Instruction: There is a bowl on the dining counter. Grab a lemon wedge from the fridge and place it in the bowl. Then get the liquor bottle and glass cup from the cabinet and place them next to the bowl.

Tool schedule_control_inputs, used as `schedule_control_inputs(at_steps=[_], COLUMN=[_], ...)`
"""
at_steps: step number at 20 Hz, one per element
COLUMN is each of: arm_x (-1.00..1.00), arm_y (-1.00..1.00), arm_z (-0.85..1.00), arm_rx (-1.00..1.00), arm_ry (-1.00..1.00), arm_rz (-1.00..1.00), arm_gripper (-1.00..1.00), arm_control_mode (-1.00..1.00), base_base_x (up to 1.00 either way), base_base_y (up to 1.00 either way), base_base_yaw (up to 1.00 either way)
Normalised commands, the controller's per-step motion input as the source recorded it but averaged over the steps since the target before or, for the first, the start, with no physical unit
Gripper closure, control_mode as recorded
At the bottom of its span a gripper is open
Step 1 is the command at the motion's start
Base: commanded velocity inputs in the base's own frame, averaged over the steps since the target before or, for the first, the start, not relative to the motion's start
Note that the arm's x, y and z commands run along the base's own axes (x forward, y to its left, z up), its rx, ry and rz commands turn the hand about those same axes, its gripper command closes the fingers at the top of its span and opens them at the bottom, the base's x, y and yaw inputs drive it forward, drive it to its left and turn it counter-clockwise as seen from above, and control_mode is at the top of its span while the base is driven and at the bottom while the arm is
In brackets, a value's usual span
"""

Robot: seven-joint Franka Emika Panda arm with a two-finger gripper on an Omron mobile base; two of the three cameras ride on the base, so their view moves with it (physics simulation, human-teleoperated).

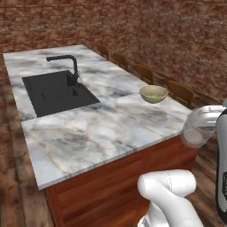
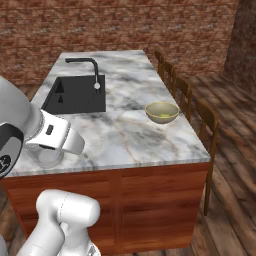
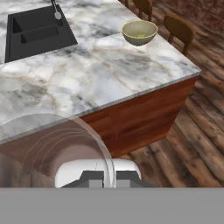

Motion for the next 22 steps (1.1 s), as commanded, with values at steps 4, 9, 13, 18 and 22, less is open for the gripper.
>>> schedule_control_inputs(at_steps=[4,9,13,18,22], arm_x=[0.0,0.0,0.0,0.0,0.0], arm_y=[0.0,0.0,0.0,0.0,0.0], arm_z=[0.0,0.0,0.0,0.0,0.0], arm_rx=[0.0,0.0,0.0,0.0,0.0], arm_ry=[0.0,0.0,0.0,0.0,0.0], arm_rz=[0.0,0.0,0.0,0.0,0.0], arm_gripper=[1.0,1.0,1.0,1.0,1.0], arm_control_mode=[1.0,1.0,1.0,1.0,1.0], base_base_x=[0.52,0.5,0.6,0.81,0.86], base_base_y=[-1.0,-1.0,-1.0,-1.0,-0.99], base_base_yaw=[0.0,0.0,0.04,0.16,0.31])
